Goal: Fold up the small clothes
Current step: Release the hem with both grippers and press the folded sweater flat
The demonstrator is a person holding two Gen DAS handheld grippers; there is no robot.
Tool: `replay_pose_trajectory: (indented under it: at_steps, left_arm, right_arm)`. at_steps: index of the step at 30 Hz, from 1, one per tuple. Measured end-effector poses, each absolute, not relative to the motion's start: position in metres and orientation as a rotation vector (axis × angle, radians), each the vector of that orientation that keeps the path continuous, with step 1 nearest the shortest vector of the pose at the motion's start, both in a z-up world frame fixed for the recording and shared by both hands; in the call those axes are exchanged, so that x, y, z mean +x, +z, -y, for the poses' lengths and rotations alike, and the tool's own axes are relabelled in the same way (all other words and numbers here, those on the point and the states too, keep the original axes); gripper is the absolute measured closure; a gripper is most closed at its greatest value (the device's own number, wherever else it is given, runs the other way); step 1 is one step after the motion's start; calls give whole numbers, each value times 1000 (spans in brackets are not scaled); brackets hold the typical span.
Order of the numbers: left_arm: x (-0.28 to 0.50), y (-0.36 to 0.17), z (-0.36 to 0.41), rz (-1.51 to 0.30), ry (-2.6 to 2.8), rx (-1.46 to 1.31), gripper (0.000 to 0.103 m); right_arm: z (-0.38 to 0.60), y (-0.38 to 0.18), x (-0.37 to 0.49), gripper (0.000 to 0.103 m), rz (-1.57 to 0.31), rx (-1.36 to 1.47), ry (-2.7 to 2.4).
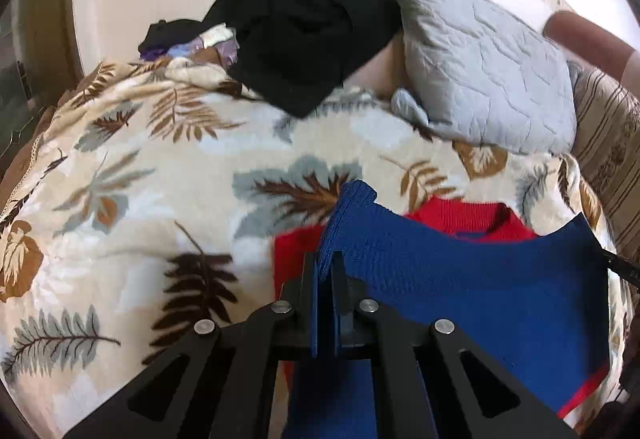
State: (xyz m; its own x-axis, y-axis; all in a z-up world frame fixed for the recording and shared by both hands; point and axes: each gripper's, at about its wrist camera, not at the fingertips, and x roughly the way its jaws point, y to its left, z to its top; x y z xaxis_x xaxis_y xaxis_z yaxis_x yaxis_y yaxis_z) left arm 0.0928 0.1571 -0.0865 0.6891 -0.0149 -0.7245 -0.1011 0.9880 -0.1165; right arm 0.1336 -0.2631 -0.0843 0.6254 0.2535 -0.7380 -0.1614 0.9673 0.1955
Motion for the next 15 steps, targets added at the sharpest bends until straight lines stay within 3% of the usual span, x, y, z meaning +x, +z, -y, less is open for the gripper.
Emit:
replay_pose_trajectory:
  at_steps: [3, 5, 7, 9, 12, 14, 15]
  left_arm:
    - [121, -130, -155, -961, 97, -107, 93]
    - [118, -132, -157, -941, 103, -118, 92]
    - [105, -114, -159, -924, 74, -164, 82]
    - [81, -93, -163, -873, 46, -219, 73]
    - [51, -75, -158, -811, 34, -240, 67]
    - [26, -68, -149, -792, 12, -261, 63]
    - [15, -68, -144, -795, 2, -273, 54]
  right_arm:
    - [262, -123, 161, 92, -956, 143, 197]
    - [275, -141, 162, 89, -1004, 275, 193]
    - [284, -123, 141, 65, -938, 322, 185]
    - [288, -101, 121, 48, -890, 341, 185]
    - [279, -71, 90, 45, -822, 393, 288]
    - [267, -67, 70, 34, -812, 438, 378]
    - [262, -73, 63, 26, -824, 467, 417]
